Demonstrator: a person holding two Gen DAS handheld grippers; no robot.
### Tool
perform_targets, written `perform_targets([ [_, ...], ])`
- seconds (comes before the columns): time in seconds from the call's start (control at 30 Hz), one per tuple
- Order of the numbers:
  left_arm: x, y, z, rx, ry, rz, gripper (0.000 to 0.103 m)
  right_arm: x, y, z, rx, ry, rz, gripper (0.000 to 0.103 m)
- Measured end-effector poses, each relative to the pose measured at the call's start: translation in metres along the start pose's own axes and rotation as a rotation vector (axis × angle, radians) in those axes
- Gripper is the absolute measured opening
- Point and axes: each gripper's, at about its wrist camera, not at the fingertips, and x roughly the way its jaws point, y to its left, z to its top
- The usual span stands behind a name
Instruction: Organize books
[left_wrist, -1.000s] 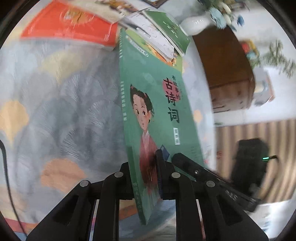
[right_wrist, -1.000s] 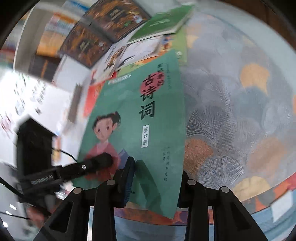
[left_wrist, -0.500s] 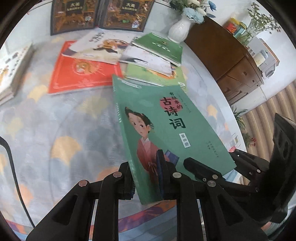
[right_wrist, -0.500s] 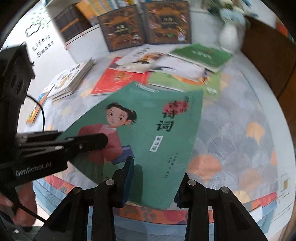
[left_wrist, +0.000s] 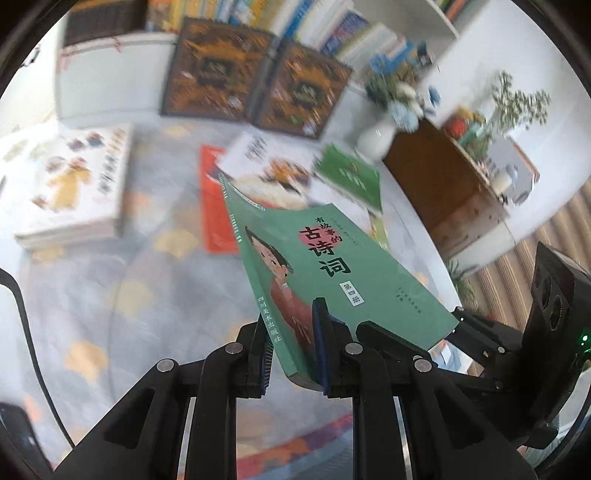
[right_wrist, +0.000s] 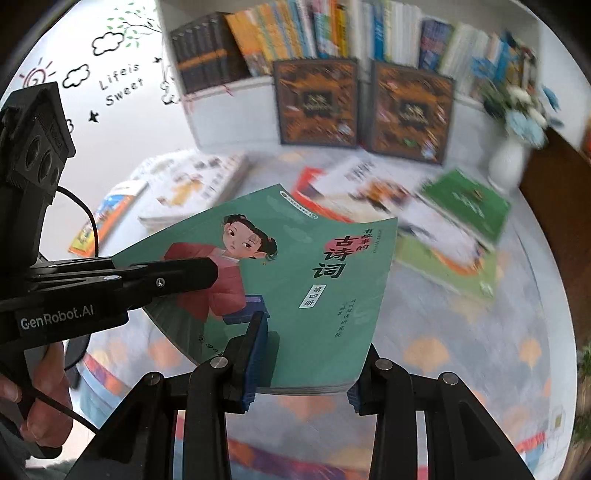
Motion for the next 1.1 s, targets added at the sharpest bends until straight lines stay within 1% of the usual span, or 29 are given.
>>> perform_targets([
  [0.13,-0.026,0.052,0.019,-0.039,-0.057,0.015,0.016,0.022,0.044,0.034,-0.012,-0.014,0.047,0.037],
  [0.27,-0.044,0.115,0.038,-0.083,-0.1,0.053,0.016,0.058,0.094,0.066,-0.051,-0.017,0.095,0.038],
  [0.4,-0.048,0.166,0.047,-0.128,-0.116,0.092,0.016,0.102,0.137,0.089,-0.076,0.017,0.128,0.038],
  [0.5,-0.044,0.205,0.055,-0.179,-0.117,0.097,0.016,0.13,0.161,0.104,-0.075,0.044,0.129,0.038],
  [0.6,-0.039,0.232,0.061,-0.212,-0.123,0.094,0.015,0.151,0.174,0.12,-0.078,0.056,0.108,0.038],
  [0.7,-0.029,0.251,0.068,-0.245,-0.112,0.092,0.015,0.17,0.177,0.137,-0.059,0.077,0.079,0.04],
  [0.77,-0.023,0.262,0.072,-0.26,-0.109,0.094,0.015,0.18,0.176,0.145,-0.044,0.088,0.082,0.04],
  [1.0,-0.005,0.288,0.089,-0.277,-0.089,0.103,0.015,0.215,0.176,0.166,-0.008,0.134,0.062,0.04],
  [1.1,-0.002,0.296,0.087,-0.294,-0.083,0.114,0.015,0.228,0.17,0.171,0.027,0.163,0.058,0.04],
])
